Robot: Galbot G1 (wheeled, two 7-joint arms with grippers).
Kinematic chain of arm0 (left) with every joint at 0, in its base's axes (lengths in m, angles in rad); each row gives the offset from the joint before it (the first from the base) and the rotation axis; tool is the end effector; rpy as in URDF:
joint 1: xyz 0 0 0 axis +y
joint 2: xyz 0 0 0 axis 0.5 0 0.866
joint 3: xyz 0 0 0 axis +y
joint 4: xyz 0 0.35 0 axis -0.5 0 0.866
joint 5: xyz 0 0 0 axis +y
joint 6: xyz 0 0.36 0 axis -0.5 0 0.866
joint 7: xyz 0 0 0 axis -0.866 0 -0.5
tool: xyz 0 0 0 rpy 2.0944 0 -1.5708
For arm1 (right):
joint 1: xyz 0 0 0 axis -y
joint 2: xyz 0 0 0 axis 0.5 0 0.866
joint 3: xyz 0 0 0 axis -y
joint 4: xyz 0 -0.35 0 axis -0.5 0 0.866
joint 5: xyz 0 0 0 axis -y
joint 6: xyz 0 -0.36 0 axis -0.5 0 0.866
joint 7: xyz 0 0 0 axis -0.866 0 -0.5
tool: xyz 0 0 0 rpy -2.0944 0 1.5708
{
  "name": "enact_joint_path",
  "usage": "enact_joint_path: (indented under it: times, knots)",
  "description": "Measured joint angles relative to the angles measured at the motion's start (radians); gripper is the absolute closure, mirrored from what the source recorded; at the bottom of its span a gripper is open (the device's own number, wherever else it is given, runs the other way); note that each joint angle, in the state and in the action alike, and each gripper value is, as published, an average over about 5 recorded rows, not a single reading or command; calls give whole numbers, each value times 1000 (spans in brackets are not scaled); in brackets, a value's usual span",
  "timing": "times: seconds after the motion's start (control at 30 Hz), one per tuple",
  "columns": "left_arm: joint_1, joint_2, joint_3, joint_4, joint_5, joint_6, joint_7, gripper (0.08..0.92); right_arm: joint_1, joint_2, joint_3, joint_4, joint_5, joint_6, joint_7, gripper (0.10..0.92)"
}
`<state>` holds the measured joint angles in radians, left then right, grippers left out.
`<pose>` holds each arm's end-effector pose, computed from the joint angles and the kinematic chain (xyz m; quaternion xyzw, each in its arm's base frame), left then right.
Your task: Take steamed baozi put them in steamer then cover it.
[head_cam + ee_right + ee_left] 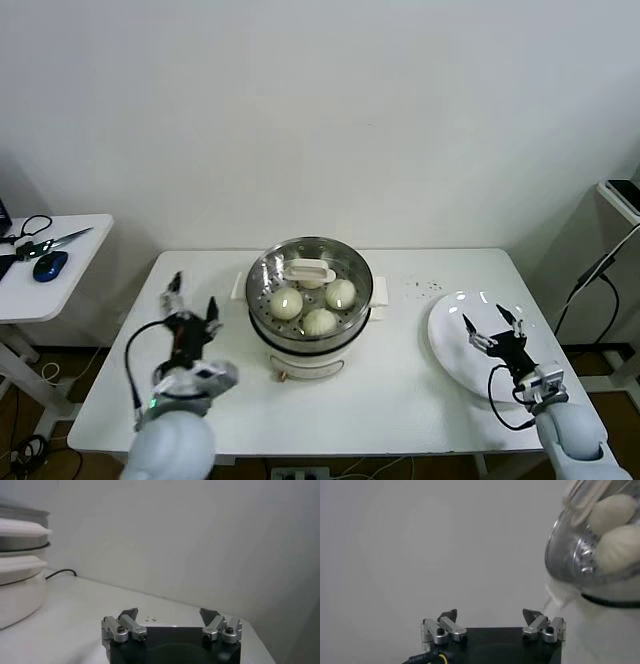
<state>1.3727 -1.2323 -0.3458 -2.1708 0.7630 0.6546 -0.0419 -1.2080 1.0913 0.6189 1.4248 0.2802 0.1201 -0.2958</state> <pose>0.2272 -0.0008 -0.2412 0.0755 -0.8700 -0.4750 0.1085 0.2953 -0.2157 -0.3937 0.0895 -0.9880 0.0932 0.0849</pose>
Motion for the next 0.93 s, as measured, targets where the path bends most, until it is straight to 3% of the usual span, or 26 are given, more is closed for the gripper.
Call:
enact_joint_path:
  times: [0.23, 0.47, 0.93]
  knots:
    - [120, -53, -183, 52, -334, -278, -56, 177, -23, 14, 4, 24, 2, 2, -6, 203]
    - [180, -96, -276, 149, -567, -507, -69, 177, -46, 26, 12, 38, 1, 11, -9, 203]
    - [218, -125, -347, 261, -765, -709, -42, 177, -63, 41, 16, 64, -2, 10, 6, 203]
